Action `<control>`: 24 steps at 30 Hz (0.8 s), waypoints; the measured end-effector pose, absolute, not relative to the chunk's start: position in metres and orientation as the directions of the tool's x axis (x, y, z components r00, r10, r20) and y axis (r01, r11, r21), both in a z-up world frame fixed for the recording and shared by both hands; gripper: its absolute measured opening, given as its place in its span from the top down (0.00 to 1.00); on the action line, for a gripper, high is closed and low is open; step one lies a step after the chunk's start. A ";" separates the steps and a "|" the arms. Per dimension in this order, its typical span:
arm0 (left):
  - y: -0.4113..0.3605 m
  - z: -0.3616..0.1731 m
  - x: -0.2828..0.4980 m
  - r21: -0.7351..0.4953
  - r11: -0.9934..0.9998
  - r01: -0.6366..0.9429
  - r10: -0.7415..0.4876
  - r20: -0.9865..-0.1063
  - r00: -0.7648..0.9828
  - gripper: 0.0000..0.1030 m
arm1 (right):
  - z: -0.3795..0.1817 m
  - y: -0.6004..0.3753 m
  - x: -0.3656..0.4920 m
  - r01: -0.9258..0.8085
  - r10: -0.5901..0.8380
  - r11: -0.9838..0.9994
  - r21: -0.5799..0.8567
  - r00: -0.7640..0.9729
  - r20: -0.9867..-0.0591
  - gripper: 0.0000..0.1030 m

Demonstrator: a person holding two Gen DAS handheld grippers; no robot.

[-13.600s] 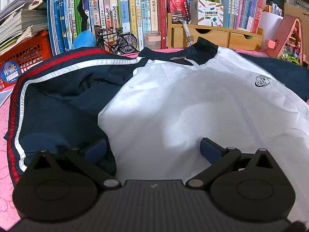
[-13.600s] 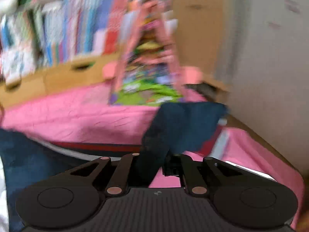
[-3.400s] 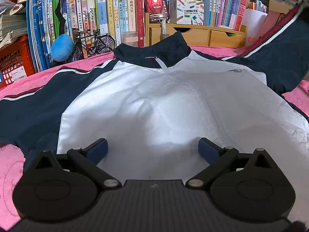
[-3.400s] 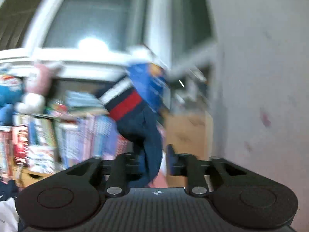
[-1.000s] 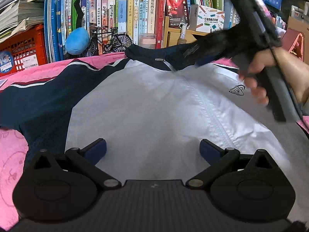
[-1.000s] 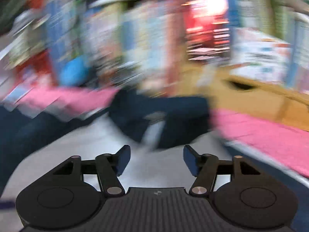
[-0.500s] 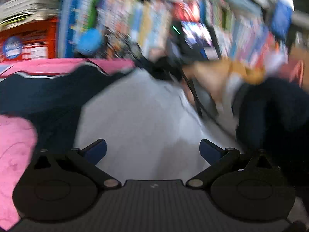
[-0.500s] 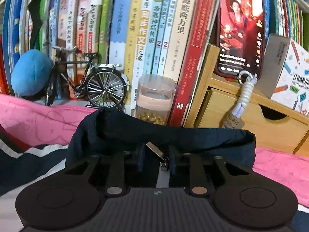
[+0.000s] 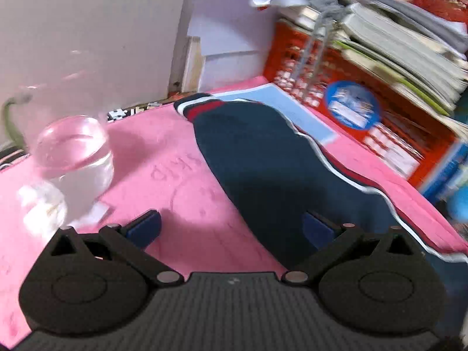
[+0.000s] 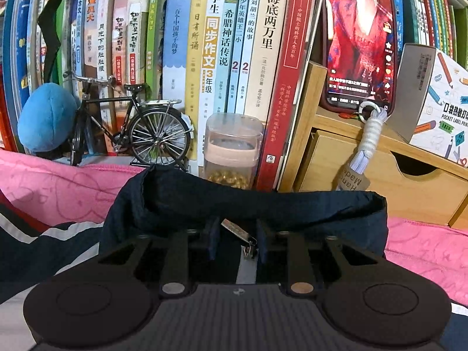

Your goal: Fold clothes

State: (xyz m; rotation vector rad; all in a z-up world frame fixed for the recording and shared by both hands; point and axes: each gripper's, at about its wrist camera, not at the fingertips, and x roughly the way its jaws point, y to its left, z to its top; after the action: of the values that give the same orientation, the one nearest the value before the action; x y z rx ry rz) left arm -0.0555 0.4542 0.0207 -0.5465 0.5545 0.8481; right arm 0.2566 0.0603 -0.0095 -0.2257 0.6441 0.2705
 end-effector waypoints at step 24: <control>0.480 0.041 0.013 0.234 0.491 -0.839 0.842 -0.372 0.389 0.92 | -0.017 0.066 0.260 -0.322 0.197 0.942 -0.098 0.764 -0.615 0.71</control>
State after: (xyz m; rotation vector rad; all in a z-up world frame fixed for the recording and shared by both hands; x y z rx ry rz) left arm 0.0126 0.4798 0.0408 0.0078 0.4781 1.0687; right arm 0.2604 0.0660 -0.0168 -0.2028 0.6432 0.2842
